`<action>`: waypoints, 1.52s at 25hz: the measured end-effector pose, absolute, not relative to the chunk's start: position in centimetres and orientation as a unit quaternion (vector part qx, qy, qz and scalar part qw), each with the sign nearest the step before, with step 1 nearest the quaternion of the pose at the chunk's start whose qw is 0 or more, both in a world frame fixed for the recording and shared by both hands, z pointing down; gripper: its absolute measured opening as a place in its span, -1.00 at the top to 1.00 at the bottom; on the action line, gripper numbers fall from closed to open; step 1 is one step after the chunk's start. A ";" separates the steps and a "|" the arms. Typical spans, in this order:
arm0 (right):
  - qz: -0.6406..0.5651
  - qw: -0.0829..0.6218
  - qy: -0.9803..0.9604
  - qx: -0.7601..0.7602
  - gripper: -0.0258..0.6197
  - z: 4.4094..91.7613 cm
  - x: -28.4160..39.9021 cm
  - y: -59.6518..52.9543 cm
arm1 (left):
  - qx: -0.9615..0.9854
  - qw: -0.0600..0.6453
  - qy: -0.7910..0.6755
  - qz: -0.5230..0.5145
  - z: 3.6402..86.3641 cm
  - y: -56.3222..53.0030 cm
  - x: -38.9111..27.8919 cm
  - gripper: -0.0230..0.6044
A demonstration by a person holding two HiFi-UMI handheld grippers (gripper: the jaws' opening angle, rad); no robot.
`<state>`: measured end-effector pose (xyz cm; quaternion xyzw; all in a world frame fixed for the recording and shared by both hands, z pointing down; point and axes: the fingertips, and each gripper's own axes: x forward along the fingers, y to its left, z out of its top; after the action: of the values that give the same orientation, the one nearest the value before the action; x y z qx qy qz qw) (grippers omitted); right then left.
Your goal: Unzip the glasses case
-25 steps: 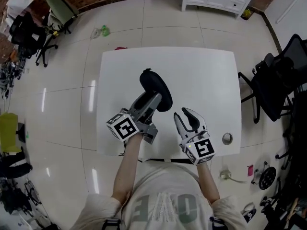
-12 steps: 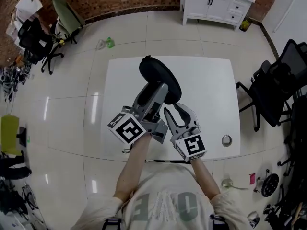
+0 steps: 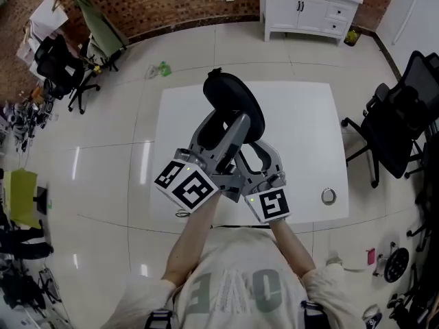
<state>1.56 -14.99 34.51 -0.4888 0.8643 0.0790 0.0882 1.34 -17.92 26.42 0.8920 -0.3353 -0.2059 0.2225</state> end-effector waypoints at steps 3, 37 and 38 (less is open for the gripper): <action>0.097 0.100 0.857 -0.496 0.59 33.6 1.7 -14.7 | 0.881 0.229 -0.346 -0.228 25.7 -17.6 0.8 0.04; 0.088 0.078 0.809 -0.576 0.93 33.8 9.2 -11.4 | 0.851 0.171 -0.442 -0.226 27.7 -16.1 -6.1 0.07; 0.091 0.065 0.809 -0.577 0.93 34.0 10.2 -11.5 | 0.844 0.197 -0.433 -0.250 27.7 -16.2 -7.4 0.07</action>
<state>10.16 -11.46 33.98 -0.5772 0.8089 0.0906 0.0653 -7.39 -16.16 27.71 0.8436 -0.4328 -0.2499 0.1965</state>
